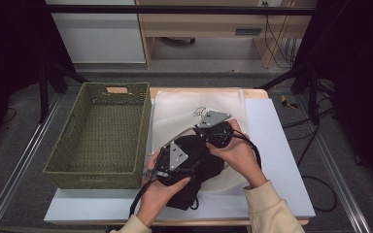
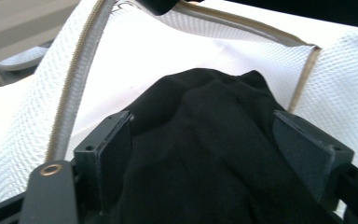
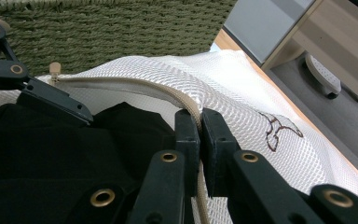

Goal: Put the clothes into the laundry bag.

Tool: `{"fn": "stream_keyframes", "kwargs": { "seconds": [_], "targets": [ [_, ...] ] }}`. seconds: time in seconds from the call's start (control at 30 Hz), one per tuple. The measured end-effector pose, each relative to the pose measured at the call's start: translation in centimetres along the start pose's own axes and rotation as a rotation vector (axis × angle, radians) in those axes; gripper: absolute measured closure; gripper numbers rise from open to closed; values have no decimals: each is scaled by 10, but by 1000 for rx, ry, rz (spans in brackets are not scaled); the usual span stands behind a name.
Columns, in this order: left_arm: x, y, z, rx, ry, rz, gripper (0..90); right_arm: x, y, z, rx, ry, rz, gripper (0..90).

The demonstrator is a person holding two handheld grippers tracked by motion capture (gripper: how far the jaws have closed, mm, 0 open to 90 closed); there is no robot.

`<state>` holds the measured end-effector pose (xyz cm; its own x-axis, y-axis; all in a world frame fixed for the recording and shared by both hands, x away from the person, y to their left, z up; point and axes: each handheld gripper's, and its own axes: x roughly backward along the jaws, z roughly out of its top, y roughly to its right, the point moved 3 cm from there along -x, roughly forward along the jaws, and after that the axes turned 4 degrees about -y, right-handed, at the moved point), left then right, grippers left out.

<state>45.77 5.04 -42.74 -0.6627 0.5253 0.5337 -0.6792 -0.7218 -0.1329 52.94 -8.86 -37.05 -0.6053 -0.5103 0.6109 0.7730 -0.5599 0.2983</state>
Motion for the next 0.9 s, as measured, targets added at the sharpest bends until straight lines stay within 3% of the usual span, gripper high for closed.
{"fn": "stream_keyframes", "kwargs": {
  "seconds": [0.07, 0.3, 0.53, 0.63, 0.73, 0.9],
  "targets": [
    [4, 1, 2, 28, 27, -16, 184, 0, 0, 0, 3, -2, 0, 861],
    [14, 3, 7, 31, 59, -21, 163, 1, -1, 0, 8, -9, -5, 861],
    [38, 0, -4, 38, 89, -27, 210, 1, -1, 0, 10, -8, -7, 862],
    [47, -1, -13, 33, 83, -10, 297, 1, -3, 0, 14, -12, -7, 863],
    [57, -2, -21, 54, 72, -23, 404, 0, -4, 0, 14, -15, -8, 863],
    [70, 0, -35, 48, 47, -38, 599, 0, -6, -3, 9, -17, -4, 863]
  ]
}}
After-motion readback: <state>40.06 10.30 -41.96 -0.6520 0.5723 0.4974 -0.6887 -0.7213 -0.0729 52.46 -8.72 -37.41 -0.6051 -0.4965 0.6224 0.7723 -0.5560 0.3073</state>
